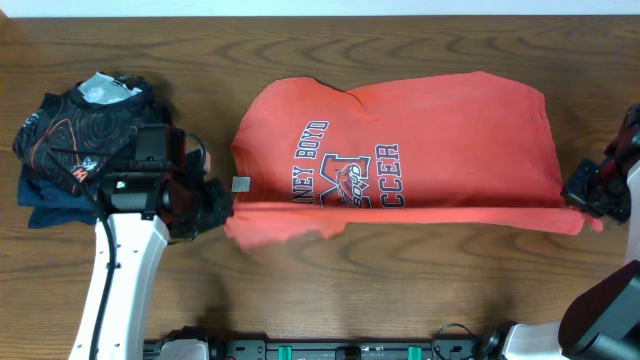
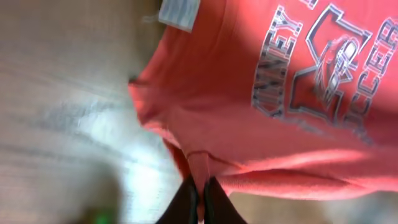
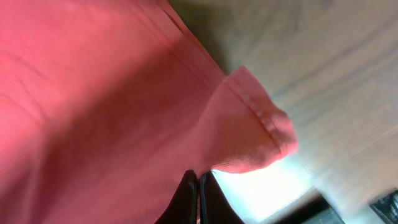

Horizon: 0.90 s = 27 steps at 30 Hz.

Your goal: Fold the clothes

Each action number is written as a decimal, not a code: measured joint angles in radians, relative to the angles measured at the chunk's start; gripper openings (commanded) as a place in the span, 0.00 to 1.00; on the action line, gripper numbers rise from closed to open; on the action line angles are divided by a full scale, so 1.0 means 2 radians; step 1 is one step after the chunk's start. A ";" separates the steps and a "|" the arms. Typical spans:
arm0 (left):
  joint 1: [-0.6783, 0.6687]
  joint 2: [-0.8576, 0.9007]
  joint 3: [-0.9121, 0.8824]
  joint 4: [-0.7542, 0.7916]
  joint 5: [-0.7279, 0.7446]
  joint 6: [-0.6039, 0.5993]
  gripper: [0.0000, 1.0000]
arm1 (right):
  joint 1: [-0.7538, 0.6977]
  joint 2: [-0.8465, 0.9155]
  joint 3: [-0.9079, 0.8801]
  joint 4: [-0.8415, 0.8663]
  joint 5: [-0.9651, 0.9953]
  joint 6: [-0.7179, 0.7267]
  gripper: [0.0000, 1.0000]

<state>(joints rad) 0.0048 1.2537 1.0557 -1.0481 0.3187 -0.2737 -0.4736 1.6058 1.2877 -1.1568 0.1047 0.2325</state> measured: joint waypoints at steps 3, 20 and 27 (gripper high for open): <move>0.000 0.017 0.000 0.033 0.001 -0.010 0.06 | 0.005 0.000 -0.017 0.044 -0.006 -0.001 0.01; 0.000 0.138 0.000 0.160 0.008 -0.022 0.06 | 0.012 0.003 -0.124 0.286 -0.056 -0.003 0.04; 0.001 0.168 0.000 0.196 0.006 -0.022 0.06 | 0.012 0.003 -0.128 0.323 -0.057 -0.003 0.04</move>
<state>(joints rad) 0.0059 1.5894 1.0550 -0.6567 0.3298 -0.3180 -0.4492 1.6112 1.0317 -0.5102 -0.0086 0.2264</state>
